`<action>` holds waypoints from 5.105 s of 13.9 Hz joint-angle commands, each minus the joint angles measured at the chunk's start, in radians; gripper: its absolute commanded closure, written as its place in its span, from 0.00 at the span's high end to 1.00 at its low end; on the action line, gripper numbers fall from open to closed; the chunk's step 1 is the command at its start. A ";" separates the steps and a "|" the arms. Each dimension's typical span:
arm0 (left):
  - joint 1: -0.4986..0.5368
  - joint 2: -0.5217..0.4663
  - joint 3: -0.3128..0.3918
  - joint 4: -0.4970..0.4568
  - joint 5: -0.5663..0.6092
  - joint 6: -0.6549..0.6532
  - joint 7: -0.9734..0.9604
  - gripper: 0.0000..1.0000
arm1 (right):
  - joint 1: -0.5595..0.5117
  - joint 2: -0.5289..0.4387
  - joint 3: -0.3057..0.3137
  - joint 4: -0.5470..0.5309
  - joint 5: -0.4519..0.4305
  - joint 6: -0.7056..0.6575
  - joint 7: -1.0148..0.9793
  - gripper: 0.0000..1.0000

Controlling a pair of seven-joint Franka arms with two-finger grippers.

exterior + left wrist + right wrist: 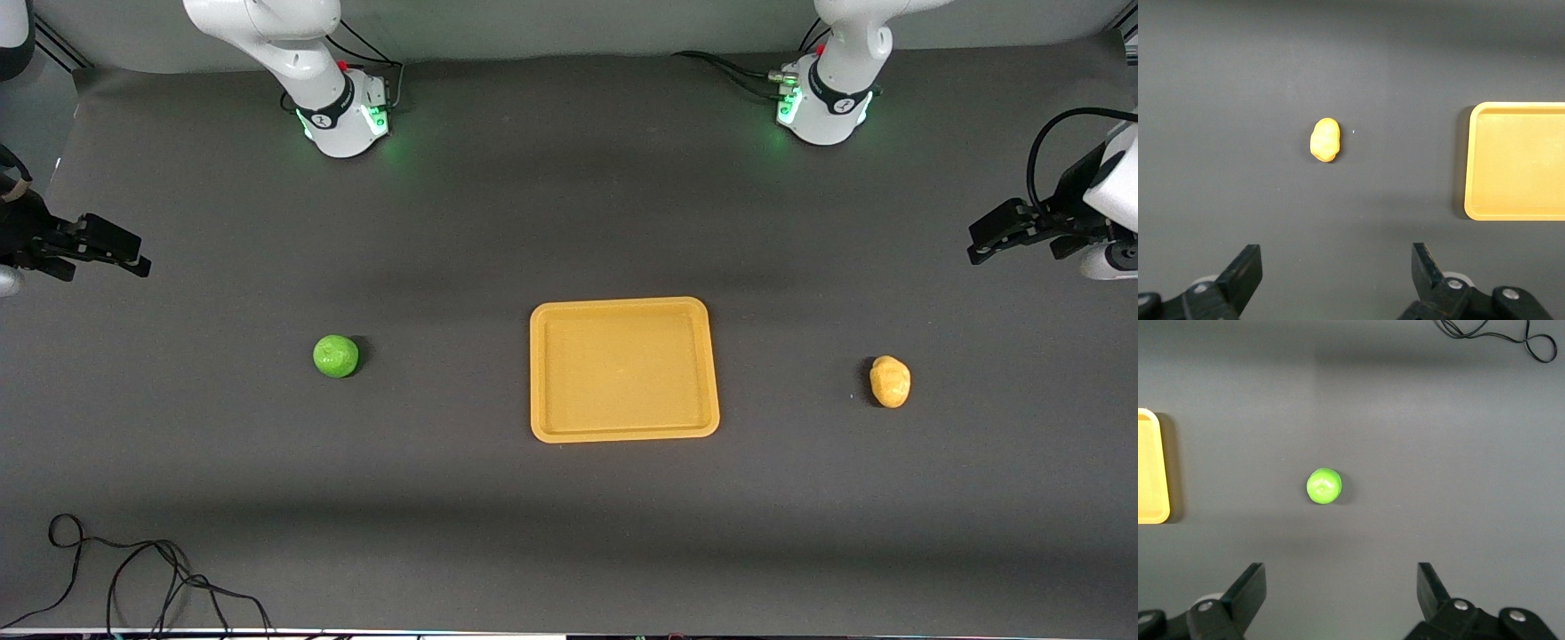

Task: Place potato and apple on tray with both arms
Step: 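Move the left gripper to the potato while the right gripper approaches the apple, then grasp the potato with the left gripper while the right gripper grasps the apple, then carry the potato with the left gripper toward the tray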

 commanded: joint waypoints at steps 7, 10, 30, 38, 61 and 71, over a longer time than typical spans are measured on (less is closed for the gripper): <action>-0.004 -0.014 0.006 0.023 0.008 -0.060 0.025 1.00 | 0.001 -0.020 0.009 -0.017 -0.022 -0.004 0.002 1.00; -0.004 0.047 0.007 0.010 0.039 0.007 0.025 1.00 | 0.004 -0.014 0.009 -0.019 -0.022 -0.004 0.002 1.00; 0.005 0.452 0.073 -0.343 0.138 0.747 0.009 1.00 | 0.078 -0.017 0.004 -0.466 -0.041 0.465 -0.002 1.00; -0.007 0.510 0.075 -0.397 0.146 0.847 -0.037 0.82 | 0.137 0.135 0.004 -0.637 -0.041 0.788 0.111 1.00; -0.109 0.148 -0.016 -0.055 -0.015 0.132 -0.053 0.00 | 0.134 0.330 0.001 -0.568 -0.035 0.850 0.188 0.45; -0.191 0.200 -0.249 -0.101 -0.020 0.260 -0.483 0.00 | 0.270 0.313 0.012 -0.220 0.045 0.464 0.254 0.35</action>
